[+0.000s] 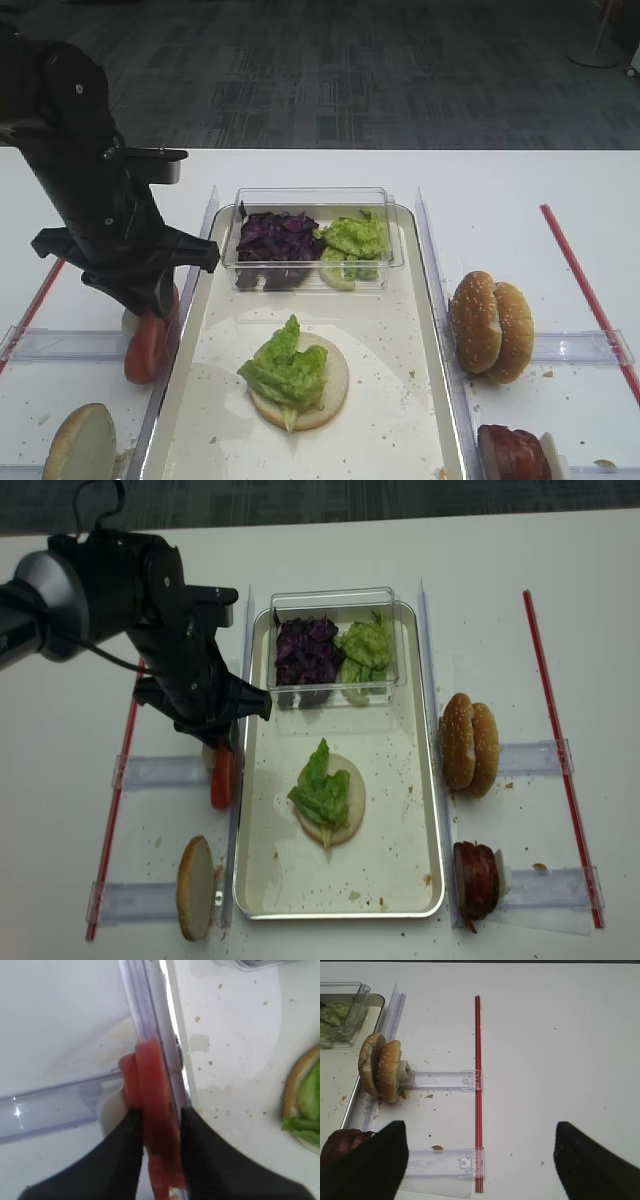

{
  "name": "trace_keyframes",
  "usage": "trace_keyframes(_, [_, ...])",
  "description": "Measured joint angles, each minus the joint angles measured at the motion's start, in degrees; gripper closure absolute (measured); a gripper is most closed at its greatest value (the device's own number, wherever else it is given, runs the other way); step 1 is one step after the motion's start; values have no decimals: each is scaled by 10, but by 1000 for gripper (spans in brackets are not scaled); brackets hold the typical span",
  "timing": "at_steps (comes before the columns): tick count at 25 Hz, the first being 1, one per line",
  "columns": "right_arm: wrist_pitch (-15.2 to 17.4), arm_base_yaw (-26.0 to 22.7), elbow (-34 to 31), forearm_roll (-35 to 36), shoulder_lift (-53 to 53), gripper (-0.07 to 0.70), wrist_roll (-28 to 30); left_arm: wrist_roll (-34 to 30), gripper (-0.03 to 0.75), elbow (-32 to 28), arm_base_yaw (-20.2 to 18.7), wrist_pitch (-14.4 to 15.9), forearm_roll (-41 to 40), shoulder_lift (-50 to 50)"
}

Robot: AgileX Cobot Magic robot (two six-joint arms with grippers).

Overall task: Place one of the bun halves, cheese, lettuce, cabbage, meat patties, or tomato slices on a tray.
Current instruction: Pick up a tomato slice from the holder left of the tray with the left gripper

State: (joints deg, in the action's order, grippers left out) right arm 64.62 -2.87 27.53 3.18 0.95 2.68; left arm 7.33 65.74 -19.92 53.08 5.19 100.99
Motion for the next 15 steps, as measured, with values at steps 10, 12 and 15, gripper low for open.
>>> trace_keyframes(10, [0,0,0,0,0,18,-2,3,664,0,0,-6,-3,0])
trace_keyframes(12, [0,0,0,0,0,18,-2,4,666,0,0,-6,-3,0])
trace_keyframes(15, [0,0,0,0,0,18,-2,5,675,0,0,-7,-3,0])
